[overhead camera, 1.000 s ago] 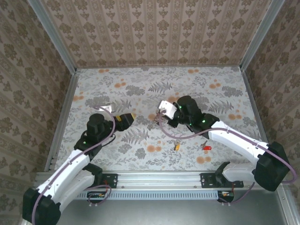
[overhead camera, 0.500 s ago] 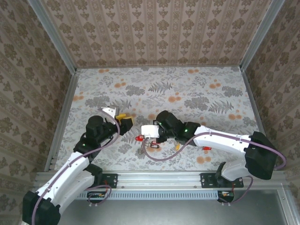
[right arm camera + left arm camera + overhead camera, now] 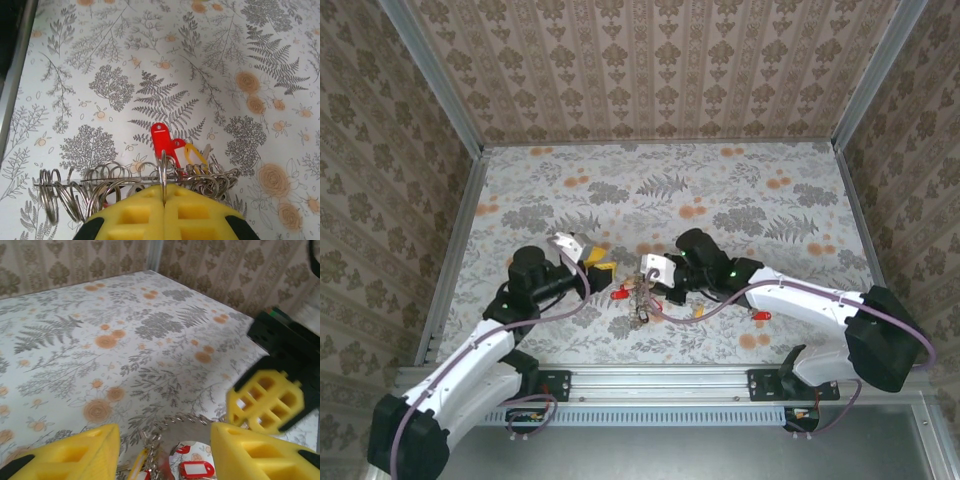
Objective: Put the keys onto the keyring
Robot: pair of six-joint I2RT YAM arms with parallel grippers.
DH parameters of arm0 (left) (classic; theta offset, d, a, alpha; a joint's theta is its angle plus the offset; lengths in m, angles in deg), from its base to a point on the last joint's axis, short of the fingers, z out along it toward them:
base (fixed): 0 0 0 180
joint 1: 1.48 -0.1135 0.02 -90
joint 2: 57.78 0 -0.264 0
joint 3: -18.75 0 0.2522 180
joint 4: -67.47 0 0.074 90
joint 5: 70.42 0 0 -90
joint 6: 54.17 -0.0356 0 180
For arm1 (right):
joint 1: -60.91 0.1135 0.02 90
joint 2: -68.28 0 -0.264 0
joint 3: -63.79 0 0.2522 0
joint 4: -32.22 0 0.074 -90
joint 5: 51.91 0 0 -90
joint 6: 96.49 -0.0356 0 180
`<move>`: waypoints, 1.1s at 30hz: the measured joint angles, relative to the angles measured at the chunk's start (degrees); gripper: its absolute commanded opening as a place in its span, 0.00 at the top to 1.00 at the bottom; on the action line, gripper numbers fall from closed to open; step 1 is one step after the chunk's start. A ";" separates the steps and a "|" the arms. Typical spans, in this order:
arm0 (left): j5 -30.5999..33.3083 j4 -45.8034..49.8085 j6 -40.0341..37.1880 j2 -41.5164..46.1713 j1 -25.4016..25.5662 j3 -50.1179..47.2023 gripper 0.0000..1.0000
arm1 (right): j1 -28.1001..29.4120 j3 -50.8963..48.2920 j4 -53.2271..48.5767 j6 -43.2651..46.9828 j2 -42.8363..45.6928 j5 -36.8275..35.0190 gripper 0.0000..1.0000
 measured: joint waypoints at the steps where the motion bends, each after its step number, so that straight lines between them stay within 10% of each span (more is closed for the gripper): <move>1: -0.83 -0.52 -1.40 -0.74 0.35 0.00 0.51 | -0.98 -0.11 0.20 -0.42 0.00 1.01 1.00; 19: -17.22 -15.37 -16.46 -26.71 3.17 6.36 0.64 | -9.25 -3.85 4.20 -0.22 1.20 12.72 1.00; 33: -21.24 -14.51 -24.06 -29.38 5.88 8.13 0.68 | -11.13 -4.83 3.65 2.80 2.78 16.24 1.00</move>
